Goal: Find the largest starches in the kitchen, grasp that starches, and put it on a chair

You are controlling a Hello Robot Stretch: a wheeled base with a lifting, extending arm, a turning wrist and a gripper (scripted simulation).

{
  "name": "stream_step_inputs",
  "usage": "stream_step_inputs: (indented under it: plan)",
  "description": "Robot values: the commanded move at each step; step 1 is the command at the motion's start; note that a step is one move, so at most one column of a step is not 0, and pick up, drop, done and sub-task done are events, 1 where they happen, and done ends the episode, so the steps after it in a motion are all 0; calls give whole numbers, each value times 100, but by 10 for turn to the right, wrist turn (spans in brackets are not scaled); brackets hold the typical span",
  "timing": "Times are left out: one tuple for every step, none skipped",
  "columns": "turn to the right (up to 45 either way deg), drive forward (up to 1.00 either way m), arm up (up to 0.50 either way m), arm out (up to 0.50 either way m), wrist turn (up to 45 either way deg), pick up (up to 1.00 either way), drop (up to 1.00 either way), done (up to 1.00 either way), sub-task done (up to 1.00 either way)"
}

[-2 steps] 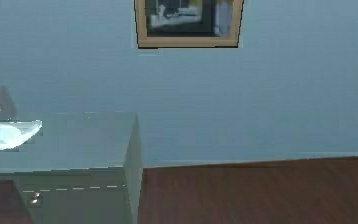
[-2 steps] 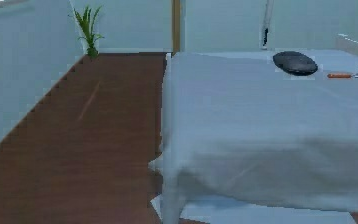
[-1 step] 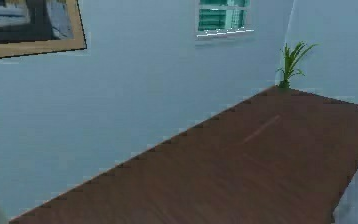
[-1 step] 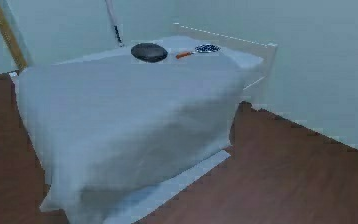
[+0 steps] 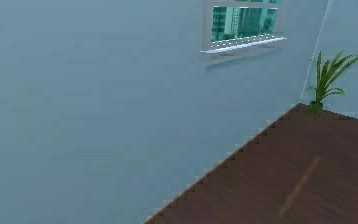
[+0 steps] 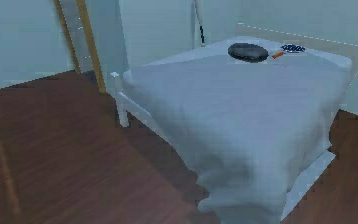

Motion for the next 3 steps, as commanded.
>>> stream_step_inputs:
  plan:
    - [30, 0, 0, 0, 0, 0, 0, 0, 0]
    - [0, 5, 0, 0, 0, 0, 0, 0, 0]
    - [390, 0, 0, 0, 0, 0, 0, 0, 0]
